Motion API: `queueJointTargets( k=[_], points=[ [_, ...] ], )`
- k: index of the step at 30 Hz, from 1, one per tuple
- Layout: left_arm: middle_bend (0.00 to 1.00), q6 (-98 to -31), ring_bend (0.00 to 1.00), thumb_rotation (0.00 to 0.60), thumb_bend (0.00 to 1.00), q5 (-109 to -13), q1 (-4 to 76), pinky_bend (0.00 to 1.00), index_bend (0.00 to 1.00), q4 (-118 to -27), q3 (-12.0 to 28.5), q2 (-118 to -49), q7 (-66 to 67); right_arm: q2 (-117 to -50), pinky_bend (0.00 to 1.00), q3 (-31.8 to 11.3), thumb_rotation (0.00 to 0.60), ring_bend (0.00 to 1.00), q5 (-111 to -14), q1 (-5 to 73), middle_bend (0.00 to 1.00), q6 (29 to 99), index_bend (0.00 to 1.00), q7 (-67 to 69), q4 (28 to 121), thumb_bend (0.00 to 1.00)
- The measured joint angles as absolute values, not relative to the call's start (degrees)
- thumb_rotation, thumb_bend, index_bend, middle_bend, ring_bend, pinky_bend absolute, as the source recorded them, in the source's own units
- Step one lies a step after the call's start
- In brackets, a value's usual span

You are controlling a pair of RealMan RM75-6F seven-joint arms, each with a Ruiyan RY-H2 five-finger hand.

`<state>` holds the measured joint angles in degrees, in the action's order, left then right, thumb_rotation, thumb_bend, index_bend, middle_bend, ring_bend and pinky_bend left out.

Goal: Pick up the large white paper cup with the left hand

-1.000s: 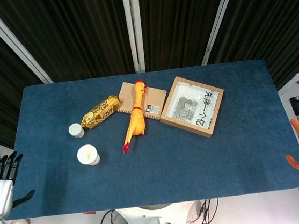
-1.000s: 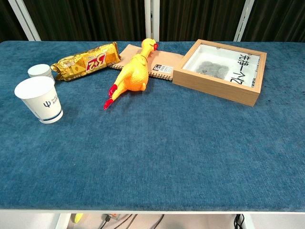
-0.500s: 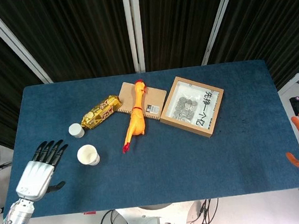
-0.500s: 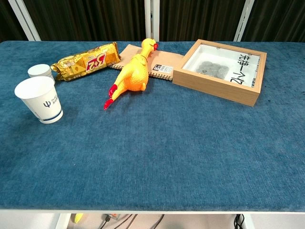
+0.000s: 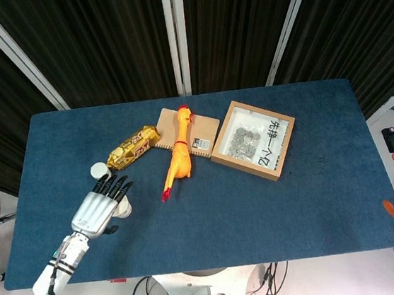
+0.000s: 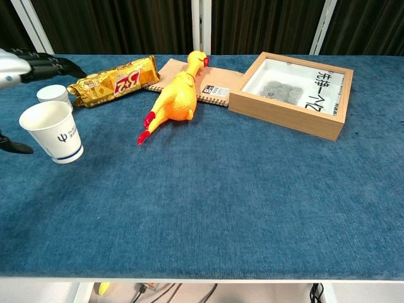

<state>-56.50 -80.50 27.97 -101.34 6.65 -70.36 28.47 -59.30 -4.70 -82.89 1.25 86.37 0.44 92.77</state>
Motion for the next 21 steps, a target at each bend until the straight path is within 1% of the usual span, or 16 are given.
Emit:
queueJointTargets(
  k=[3,5,12,17,21],
  points=[
    [0.0,-55.4,0.0,0.6,0.09,-77.1,29.2,0.06,0.0,-100.7,6.9,-71.6,31.4,-59.4,0.0,-4.7,0.6,0.0,-82.6,1.1,0.0,86.3,0.0,0.9,92.2,0.16],
    [0.01,-55.0,0.0,0.6,0.09,-75.2,29.9,0.05,0.02,-100.4,6.9,-72.1,33.4,-59.5,0.0,-4.7,0.6,0.0,-82.4,1.1,0.0,86.1,0.0,1.3,91.8,0.17],
    [0.1,-55.4,0.0,0.6,0.11,-70.4,31.3,0.04,0.12,-100.8,6.3,-72.6,38.4,-59.8,0.0,-4.7,0.6,0.0,-82.0,1.2,0.0,85.5,0.0,1.6,91.1,0.17],
    [0.15,-55.7,0.0,0.6,0.12,-70.0,32.3,0.05,0.22,-100.6,5.3,-72.7,38.8,-60.2,0.0,-4.7,0.6,0.0,-81.6,1.3,0.0,84.9,0.0,1.4,90.9,0.17],
    [0.19,-55.8,0.0,0.6,0.13,-70.3,32.9,0.05,0.25,-99.9,4.9,-73.0,38.6,-60.4,0.0,-4.7,0.6,0.0,-81.1,1.4,0.0,84.4,0.0,1.2,90.7,0.18]
  ],
)
